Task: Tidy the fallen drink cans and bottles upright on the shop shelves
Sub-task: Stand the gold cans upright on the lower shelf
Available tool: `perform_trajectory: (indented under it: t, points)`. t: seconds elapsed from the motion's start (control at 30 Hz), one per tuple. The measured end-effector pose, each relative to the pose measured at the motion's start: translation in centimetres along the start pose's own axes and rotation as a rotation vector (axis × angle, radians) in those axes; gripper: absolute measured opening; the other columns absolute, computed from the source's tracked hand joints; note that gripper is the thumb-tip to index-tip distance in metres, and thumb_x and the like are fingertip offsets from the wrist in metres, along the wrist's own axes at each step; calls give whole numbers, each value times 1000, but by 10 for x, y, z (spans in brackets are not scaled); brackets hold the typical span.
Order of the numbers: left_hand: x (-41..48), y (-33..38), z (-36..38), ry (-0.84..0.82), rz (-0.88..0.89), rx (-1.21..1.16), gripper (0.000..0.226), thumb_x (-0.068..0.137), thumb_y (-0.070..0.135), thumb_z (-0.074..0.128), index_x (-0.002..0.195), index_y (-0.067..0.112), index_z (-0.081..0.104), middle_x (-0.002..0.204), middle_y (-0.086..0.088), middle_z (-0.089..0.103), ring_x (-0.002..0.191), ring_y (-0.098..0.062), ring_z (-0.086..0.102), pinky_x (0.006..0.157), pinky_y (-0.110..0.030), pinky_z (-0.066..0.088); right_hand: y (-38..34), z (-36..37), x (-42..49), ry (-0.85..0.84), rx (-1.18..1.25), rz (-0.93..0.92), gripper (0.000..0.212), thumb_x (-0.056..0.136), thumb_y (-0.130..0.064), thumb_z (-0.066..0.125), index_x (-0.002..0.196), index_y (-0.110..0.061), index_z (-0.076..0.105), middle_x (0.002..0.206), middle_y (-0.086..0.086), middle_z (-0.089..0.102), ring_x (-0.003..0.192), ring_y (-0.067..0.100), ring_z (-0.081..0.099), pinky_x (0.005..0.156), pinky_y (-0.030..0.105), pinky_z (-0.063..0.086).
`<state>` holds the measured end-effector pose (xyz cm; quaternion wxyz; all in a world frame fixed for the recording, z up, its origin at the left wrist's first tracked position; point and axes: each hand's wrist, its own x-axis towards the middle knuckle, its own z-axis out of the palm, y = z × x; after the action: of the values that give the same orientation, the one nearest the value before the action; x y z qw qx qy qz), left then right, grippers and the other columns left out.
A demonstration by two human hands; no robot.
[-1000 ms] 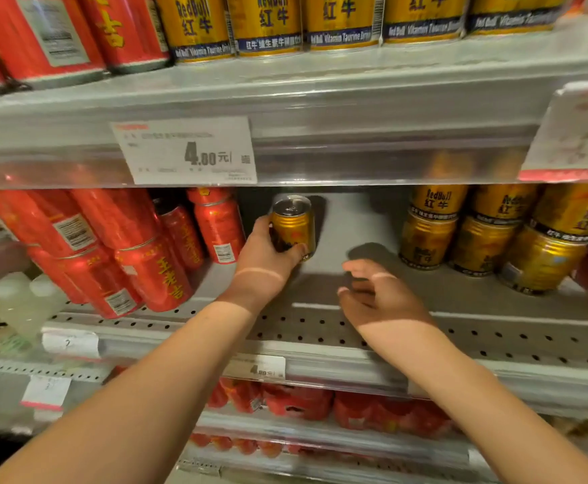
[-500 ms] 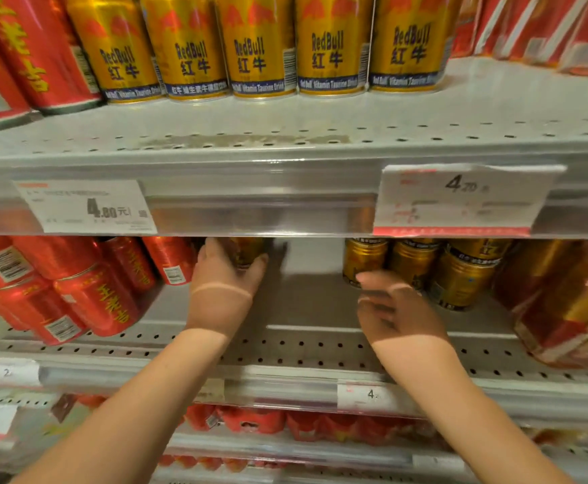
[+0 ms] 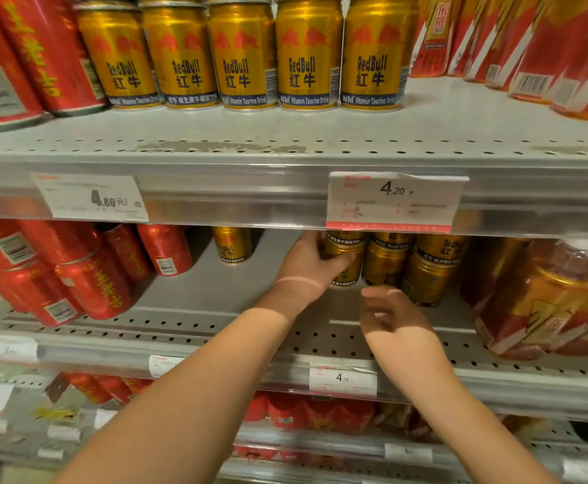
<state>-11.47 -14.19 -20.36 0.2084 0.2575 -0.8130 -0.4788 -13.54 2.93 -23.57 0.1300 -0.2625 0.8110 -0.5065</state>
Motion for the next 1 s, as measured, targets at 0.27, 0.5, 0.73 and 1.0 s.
perform_trajectory:
  t: [0.27, 0.5, 0.73, 1.0]
  points:
    - [-34, -24, -32, 84, -7, -13, 48, 81, 37, 83, 119, 39, 54, 111, 17, 67, 106, -9, 64, 96, -32, 51, -12, 7, -1, -10, 3, -73, 32, 93, -19, 61, 113, -44, 56, 100, -21, 62, 85, -11, 59, 65, 6, 40]
    - [-59, -55, -108, 81, -66, 23, 58, 81, 33, 84, 131, 25, 55, 120, 8, 69, 112, -13, 65, 100, -34, 51, -54, 76, 7, -67, -14, -65, 40, 91, -23, 64, 118, -47, 47, 111, -14, 59, 93, 2, 60, 79, 22, 48]
    - [-59, -89, -182, 29, -25, 72, 55, 82, 33, 83, 129, 25, 56, 116, 8, 72, 104, -5, 68, 96, -30, 54, -88, 160, 26, -186, -128, 50, 76, 82, -41, 77, 147, -35, 38, 144, -1, 49, 124, 23, 56, 101, 35, 47]
    - [-49, -101, -217, -21, 62, 42, 59, 75, 65, 72, 127, 49, 51, 120, 26, 65, 112, 5, 61, 101, -30, 50, -94, 200, 30, -93, -96, -20, 56, 81, -50, 75, 127, -37, 46, 105, -17, 59, 98, 11, 64, 83, 34, 54]
